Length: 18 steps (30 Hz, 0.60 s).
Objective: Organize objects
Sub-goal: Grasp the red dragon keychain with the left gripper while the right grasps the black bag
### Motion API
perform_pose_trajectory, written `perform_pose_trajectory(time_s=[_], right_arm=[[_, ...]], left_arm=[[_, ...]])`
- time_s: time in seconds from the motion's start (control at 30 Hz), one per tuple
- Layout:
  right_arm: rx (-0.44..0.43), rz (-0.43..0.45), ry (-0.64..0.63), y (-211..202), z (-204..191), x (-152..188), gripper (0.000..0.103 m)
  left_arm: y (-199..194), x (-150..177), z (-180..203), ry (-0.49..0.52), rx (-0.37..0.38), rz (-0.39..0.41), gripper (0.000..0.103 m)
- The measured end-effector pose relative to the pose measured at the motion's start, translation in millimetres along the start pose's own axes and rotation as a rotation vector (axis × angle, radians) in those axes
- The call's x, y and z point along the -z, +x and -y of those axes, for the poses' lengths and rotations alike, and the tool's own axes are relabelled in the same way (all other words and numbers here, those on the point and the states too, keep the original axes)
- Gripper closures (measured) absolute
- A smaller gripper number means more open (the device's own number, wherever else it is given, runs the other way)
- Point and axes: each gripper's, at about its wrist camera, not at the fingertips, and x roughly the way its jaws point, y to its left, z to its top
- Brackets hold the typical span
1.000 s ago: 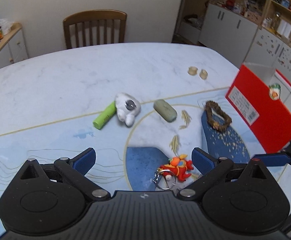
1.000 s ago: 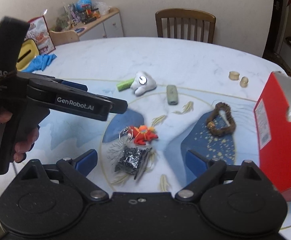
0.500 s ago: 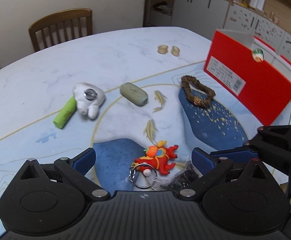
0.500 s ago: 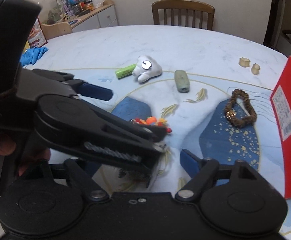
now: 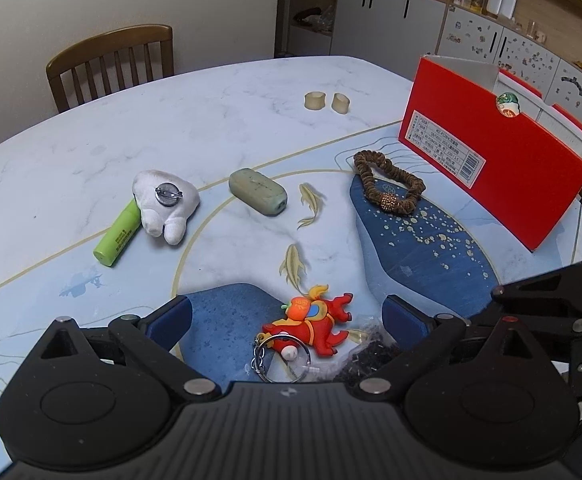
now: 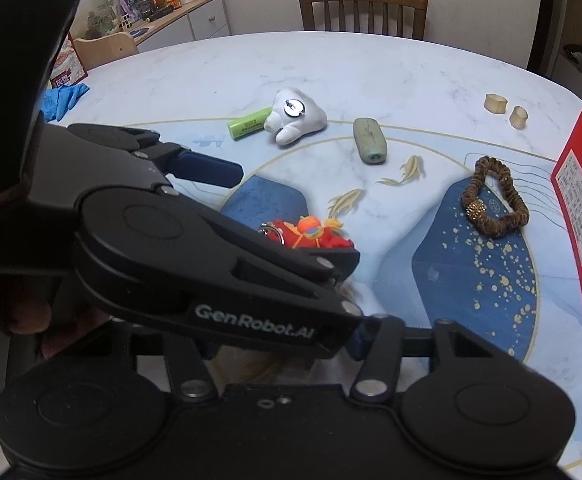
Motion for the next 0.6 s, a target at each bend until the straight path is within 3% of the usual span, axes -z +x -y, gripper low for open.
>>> perform_pose_trajectory(time_s=[0.13, 0.37, 0.47, 0.53, 0.57, 0.6], right_arm=[[-0.009, -0.022, -0.003, -5, 7, 6, 0.061], [-0.007, -0.043, 0.009, -15, 26, 16, 0.065], [-0.002, -0.042, 0.005, -19, 31, 19, 0.066], [-0.001, -0.042, -0.004, -21, 33, 21, 0.068], [0.0, -0.042, -0.009, -22, 34, 22, 0.07], [0.0, -0.04, -0.015, -23, 34, 23, 0.072]], left_arm=[[0, 1, 0, 0.005, 0.005, 0.005, 0.005], [2, 4, 9, 0.041, 0.021, 0.008, 0.024], [3, 4, 12, 0.056, 0.015, 0.004, 0.027], [4, 5, 12, 0.057, 0.017, -0.004, 0.035], [5, 5, 13, 0.059, 0.016, -0.013, 0.045], [6, 6, 13, 0.063, 0.007, -0.02, 0.047]])
